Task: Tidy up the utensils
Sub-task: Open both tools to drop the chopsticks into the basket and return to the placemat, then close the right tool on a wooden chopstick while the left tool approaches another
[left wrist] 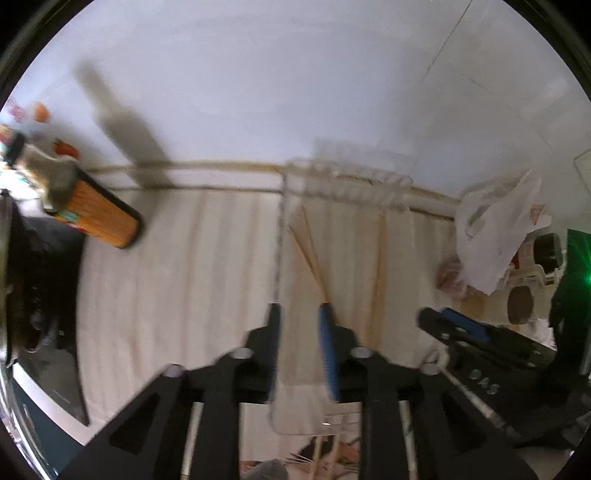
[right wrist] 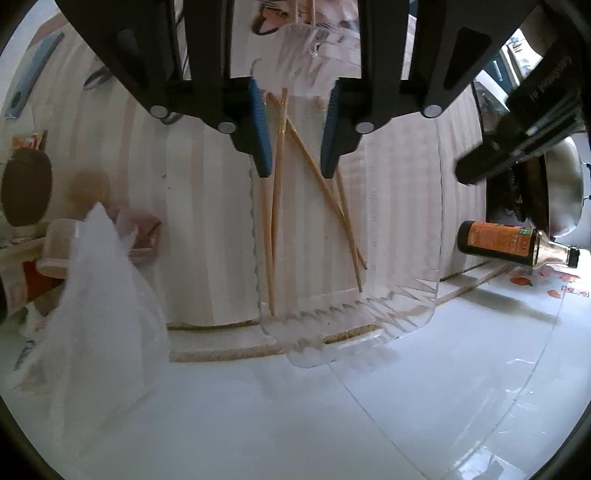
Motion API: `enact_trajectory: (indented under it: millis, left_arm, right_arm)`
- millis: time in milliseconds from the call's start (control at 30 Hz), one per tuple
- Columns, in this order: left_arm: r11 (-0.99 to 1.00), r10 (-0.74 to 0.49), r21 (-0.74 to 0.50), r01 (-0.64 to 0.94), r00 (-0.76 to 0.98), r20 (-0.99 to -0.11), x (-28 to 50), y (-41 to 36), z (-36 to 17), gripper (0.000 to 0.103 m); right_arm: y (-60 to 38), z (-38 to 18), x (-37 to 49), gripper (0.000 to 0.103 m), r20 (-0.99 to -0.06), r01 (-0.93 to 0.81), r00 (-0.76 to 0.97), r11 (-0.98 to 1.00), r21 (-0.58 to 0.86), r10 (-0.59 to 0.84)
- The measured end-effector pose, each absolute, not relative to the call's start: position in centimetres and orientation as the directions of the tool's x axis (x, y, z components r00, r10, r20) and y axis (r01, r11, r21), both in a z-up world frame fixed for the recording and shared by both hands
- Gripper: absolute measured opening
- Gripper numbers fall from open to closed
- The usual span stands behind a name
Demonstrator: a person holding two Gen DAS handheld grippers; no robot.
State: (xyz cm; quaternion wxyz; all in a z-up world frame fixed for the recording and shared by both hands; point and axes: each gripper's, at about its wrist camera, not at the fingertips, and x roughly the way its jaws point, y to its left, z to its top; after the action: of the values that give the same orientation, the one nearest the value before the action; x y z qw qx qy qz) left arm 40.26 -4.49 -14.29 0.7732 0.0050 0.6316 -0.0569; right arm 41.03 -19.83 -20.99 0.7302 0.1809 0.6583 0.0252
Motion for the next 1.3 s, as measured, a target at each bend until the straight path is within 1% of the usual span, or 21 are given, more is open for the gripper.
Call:
enact_trajectory:
  millis: [33, 67, 100, 133, 167, 200, 233, 300, 400, 500, 667, 700, 800, 900, 1000, 1033, 1067, 1133, 1167, 1233, 1300]
  left_arm:
    - [0.996, -0.046, -0.025, 0.091, 0.242, -0.969, 39.5, -4.2, -13.6, 0.049]
    - [0.996, -0.034, -0.010, 0.089, 0.271, -0.962, 39.0, -4.0, -13.2, 0.062]
    - [0.996, -0.014, 0.012, 0.083, 0.314, -0.949, 38.3, -3.7, -12.7, 0.069]
    - [0.996, 0.015, 0.043, 0.072, 0.357, -0.934, 37.5, -3.4, -12.2, 0.082]
    - [0.996, 0.034, 0.064, 0.064, 0.385, -0.922, 36.9, -3.1, -11.9, 0.092]
    - [0.995, 0.048, 0.079, 0.058, 0.416, -0.908, 36.2, -2.8, -11.7, 0.096]
    - [0.995, 0.054, 0.088, 0.054, 0.449, -0.892, 35.3, -2.5, -11.5, 0.101]
    - [0.993, 0.061, 0.100, 0.056, 0.481, -0.874, 33.8, -1.9, -11.6, 0.103]
    - [0.992, 0.068, 0.108, 0.058, 0.471, -0.879, 32.3, -1.4, -12.6, 0.103]
    - [0.990, 0.090, 0.128, 0.051, 0.462, -0.882, 30.2, -0.8, -14.0, 0.103]
    - [0.977, 0.186, 0.213, 0.026, 0.395, -0.900, 26.8, 0.3, -18.0, 0.103]
    - [0.975, 0.193, 0.221, 0.031, 0.380, -0.905, 26.2, 0.5, -18.9, 0.103]
    - [0.957, 0.257, 0.287, 0.042, 0.337, -0.906, 23.9, 1.3, -21.8, 0.103]
    - [0.948, 0.289, 0.314, 0.041, 0.298, -0.910, 22.3, 2.1, -23.6, 0.103]
    - [0.942, 0.311, 0.332, 0.038, 0.263, -0.913, 21.0, 2.9, -25.1, 0.103]
    - [0.942, 0.314, 0.334, 0.040, 0.255, -0.915, 20.7, 3.1, -25.5, 0.103]
    - [0.942, 0.313, 0.333, 0.041, 0.250, -0.916, 20.5, 3.2, -25.7, 0.103]
    - [0.944, 0.307, 0.327, 0.046, 0.240, -0.921, 19.9, 3.0, -26.0, 0.103]
    - [0.947, 0.297, 0.317, 0.053, 0.236, -0.925, 19.7, 2.8, -26.0, 0.103]
    - [0.958, 0.254, 0.276, 0.078, 0.209, -0.944, 19.3, 1.7, -26.3, 0.103]
    - [0.968, 0.206, 0.227, 0.108, 0.179, -0.962, 19.0, 0.6, -26.8, 0.102]
  right_arm:
    - [-20.0, -20.6, 40.6, 0.033, -0.953, 0.200, 0.145, 0.936, 0.290, 0.265]
    - [-20.1, -20.1, 40.3, 0.034, -0.952, 0.198, 0.154, 0.936, 0.292, 0.265]
    - [-20.2, -19.7, 39.8, 0.038, -0.952, 0.196, 0.167, 0.937, 0.288, 0.257]
    - [-20.4, -19.1, 39.0, 0.046, -0.954, 0.196, 0.189, 0.943, 0.268, 0.232]
    - [-20.8, -18.7, 38.5, 0.051, -0.955, 0.201, 0.201, 0.945, 0.259, 0.219]
    - [-21.1, -18.2, 37.7, 0.064, -0.954, 0.207, 0.223, 0.946, 0.250, 0.203]
    - [-21.3, -17.8, 36.9, 0.072, -0.952, 0.215, 0.249, 0.948, 0.234, 0.178]
    - [-21.6, -16.9, 34.9, 0.077, -0.943, 0.218, 0.308, 0.956, 0.196, 0.123]
    - [-21.8, -16.7, 31.9, 0.077, -0.937, 0.231, 0.343, 0.962, 0.146, 0.060]
    - [-21.7, -17.5, 29.0, 0.077, -0.941, 0.255, 0.334, 0.956, 0.145, 0.053]
    - [-20.8, -20.4, 25.1, 0.077, -0.961, 0.293, 0.271, 0.947, 0.133, 0.051]
    - [-20.3, -21.3, 24.4, 0.075, -0.965, 0.293, 0.254, 0.946, 0.136, 0.061]
    - [-18.5, -23.9, 22.1, 0.062, -0.977, 0.270, 0.191, 0.951, 0.148, 0.098]
    - [-15.9, -26.8, 20.1, 0.052, -0.983, 0.236, 0.125, 0.958, 0.162, 0.135]
    - [-14.0, -28.7, 19.1, 0.046, -0.984, 0.219, 0.100, 0.961, 0.167, 0.148]
    - [-13.4, -29.4, 18.8, 0.039, -0.984, 0.214, 0.093, 0.962, 0.168, 0.151]
    - [-12.9, -30.1, 18.6, 0.034, -0.985, 0.212, 0.077, 0.963, 0.166, 0.152]
    - [-12.4, -30.7, 18.2, 0.020, -0.988, 0.203, 0.067, 0.967, 0.152, 0.141]
    - [-12.3, -30.5, 18.0, 0.017, -0.990, 0.189, 0.072, 0.973, 0.132, 0.121]
    - [-12.8, -30.4, 17.7, 0.007, -0.991, 0.202, 0.059, 0.971, 0.128, 0.118]
    - [-14.1, -30.2, 17.2, 0.007, -0.995, 0.223, 0.049, 0.970, 0.095, 0.086]
